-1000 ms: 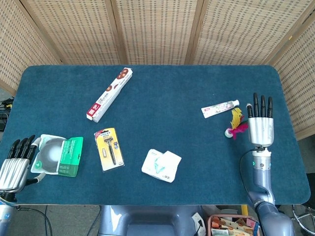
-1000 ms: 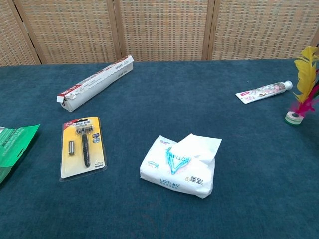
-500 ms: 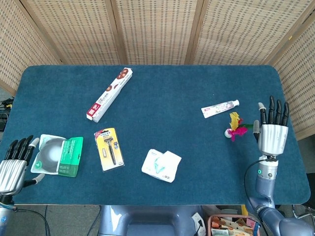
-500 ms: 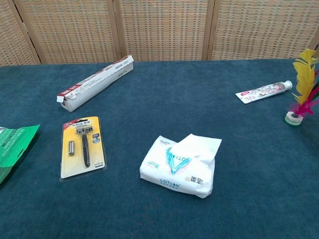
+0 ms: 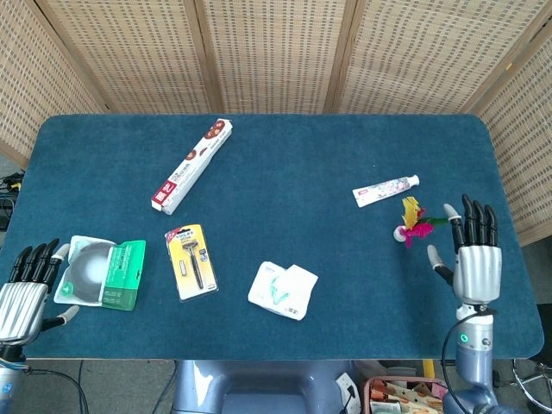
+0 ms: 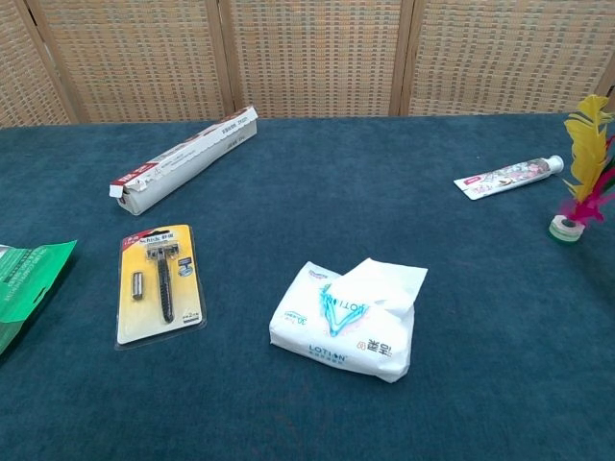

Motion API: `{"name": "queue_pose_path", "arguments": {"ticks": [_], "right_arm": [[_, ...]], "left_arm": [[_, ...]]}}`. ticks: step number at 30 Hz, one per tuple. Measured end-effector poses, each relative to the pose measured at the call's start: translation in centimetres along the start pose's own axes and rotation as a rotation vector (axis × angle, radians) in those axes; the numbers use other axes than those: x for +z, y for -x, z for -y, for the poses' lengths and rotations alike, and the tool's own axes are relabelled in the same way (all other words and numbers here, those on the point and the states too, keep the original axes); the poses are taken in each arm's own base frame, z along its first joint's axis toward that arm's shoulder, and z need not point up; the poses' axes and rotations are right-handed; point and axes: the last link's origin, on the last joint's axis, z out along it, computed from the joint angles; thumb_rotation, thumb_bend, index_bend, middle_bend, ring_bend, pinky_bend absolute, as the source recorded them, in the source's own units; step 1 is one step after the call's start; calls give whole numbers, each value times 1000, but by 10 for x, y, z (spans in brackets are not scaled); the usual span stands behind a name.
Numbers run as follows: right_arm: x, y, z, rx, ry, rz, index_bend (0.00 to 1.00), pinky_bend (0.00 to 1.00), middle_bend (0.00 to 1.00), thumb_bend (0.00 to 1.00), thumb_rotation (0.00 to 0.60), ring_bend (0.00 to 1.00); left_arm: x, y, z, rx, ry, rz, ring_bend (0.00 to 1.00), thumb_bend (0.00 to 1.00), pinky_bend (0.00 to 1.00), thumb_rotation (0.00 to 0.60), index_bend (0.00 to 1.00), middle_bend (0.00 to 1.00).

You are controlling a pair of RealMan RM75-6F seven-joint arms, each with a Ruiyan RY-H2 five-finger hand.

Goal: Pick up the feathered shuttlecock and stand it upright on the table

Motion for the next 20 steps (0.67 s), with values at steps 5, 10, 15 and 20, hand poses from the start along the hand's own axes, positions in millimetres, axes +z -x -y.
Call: {"name": "queue_pose_path", "arguments": {"ticks": [5,10,15,20], "right_arm": [[-21,-5,-12,-20,-19,134,49,0,0,163,600,0],[-35,-13,-25,-65,-49,246,49,0,0,162,600,0],[-41,-23,-31,-97,-61,323,49,0,0,169,600,0],[-46,-25,-27,-111,-76,367,49,0,0,173,600,0]], "left_arm": [[1,2,2,14,-25,-1,0,5,0,600,0,0],[3,3,6,25,-41,6,0,5,0,600,0,0],[4,2,8,25,-44,1,0,6,0,600,0,0],[3,0,8,19,-39,-5,0,6,0,600,0,0]]}}
